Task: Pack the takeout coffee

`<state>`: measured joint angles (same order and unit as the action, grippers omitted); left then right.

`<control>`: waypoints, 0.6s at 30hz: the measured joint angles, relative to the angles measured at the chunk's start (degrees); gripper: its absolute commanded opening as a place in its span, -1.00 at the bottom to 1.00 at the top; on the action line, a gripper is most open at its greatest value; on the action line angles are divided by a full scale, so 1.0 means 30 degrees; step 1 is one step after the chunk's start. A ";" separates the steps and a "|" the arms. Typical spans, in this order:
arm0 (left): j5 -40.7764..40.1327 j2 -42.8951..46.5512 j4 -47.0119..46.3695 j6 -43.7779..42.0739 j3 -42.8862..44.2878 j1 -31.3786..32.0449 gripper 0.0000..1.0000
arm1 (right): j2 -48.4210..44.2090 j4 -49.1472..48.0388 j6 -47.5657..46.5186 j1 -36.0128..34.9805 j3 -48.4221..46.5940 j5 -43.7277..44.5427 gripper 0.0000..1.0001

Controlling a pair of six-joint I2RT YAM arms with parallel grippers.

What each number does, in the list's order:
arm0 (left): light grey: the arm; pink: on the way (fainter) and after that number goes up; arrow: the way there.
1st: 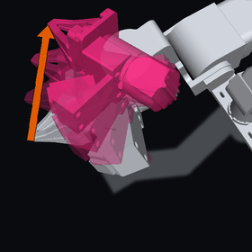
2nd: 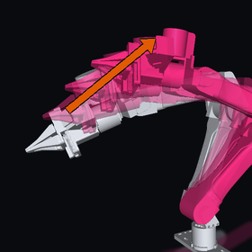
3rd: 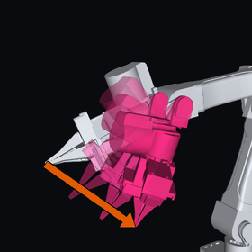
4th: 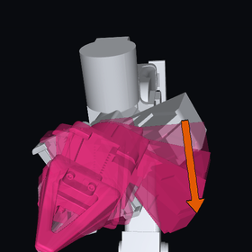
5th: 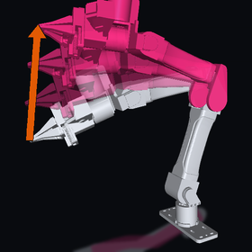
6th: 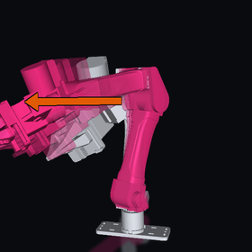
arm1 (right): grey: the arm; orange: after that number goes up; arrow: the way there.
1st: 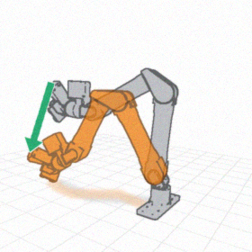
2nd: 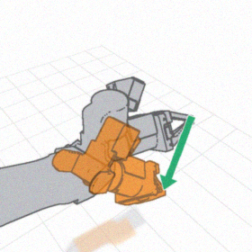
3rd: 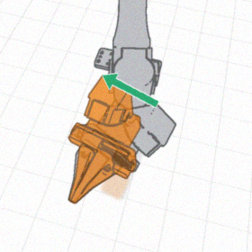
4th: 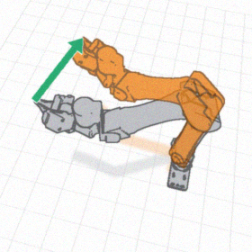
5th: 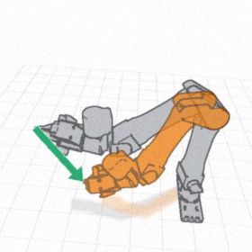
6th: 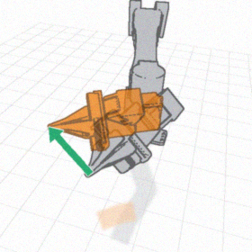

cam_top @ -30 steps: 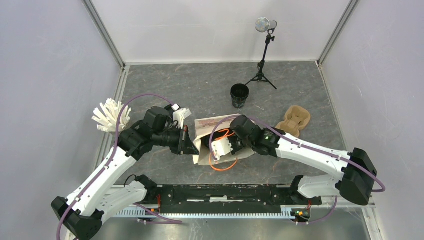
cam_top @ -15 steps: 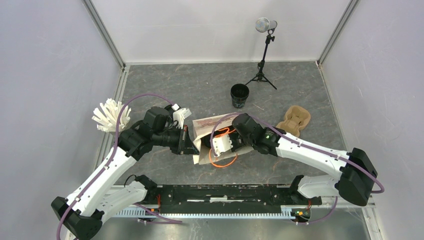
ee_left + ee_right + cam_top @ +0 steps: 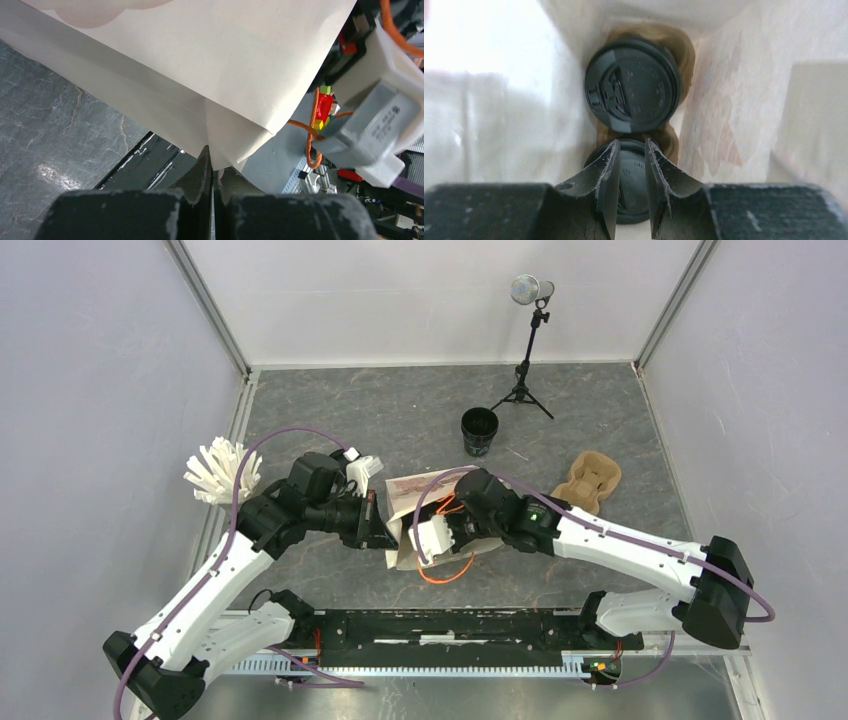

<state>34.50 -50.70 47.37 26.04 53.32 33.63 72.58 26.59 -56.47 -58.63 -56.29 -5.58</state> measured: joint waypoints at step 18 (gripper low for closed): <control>-0.0444 -0.0852 0.1056 -0.0066 0.0874 0.0000 -0.95 | 0.1989 -0.5493 0.0474 -0.0816 0.1035 -0.1239 -0.49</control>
<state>33.17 -53.25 50.54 25.85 55.94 33.63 78.54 10.11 -55.05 -61.08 -53.19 -9.30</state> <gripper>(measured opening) 0.033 0.262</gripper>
